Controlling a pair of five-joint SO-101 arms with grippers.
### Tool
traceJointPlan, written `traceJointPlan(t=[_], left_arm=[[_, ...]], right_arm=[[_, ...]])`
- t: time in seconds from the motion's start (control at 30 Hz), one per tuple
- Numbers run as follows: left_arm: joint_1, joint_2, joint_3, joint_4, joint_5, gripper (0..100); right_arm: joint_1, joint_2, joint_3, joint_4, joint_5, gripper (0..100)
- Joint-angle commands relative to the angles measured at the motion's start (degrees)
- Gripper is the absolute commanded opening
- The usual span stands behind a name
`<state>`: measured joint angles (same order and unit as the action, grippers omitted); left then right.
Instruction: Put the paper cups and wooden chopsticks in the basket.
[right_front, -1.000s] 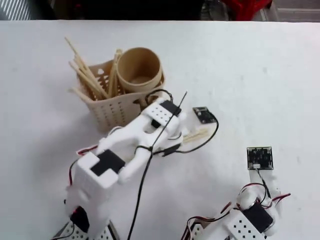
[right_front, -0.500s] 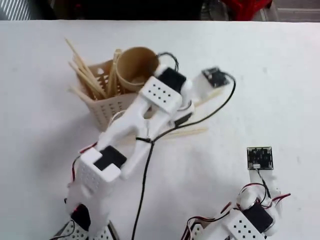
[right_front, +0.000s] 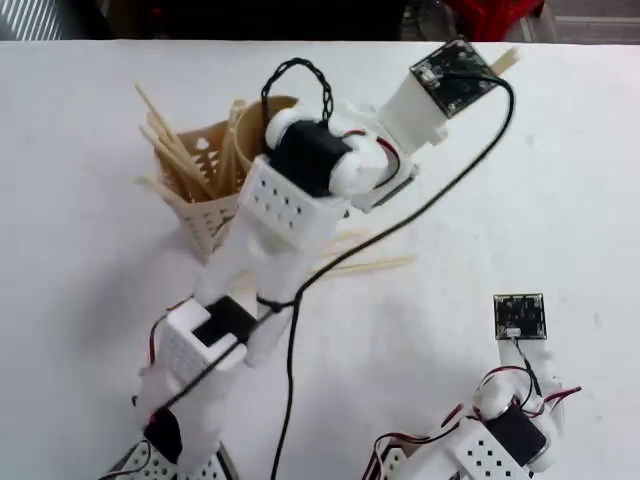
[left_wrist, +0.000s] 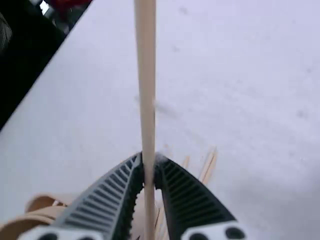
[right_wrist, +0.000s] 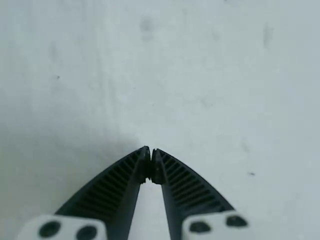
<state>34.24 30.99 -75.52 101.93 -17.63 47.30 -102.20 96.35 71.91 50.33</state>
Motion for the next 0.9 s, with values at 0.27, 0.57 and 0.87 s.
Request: traceJointPlan(t=[0.27,0.57,0.87], left_arm=[[-13.14,-27.91,-15.65,0.09,1.05,2],[-29.05,-59.82,19.96,0.35,7.74,2],[-29.32,-82.68,75.43,-32.09,7.65,2]], right_arm=[[0.22,-0.92,0.44,0.48,0.26,1.7],[0.22,-0.92,0.44,0.48,0.26,1.7],[0.22,-0.92,0.44,0.48,0.09,1.7]])
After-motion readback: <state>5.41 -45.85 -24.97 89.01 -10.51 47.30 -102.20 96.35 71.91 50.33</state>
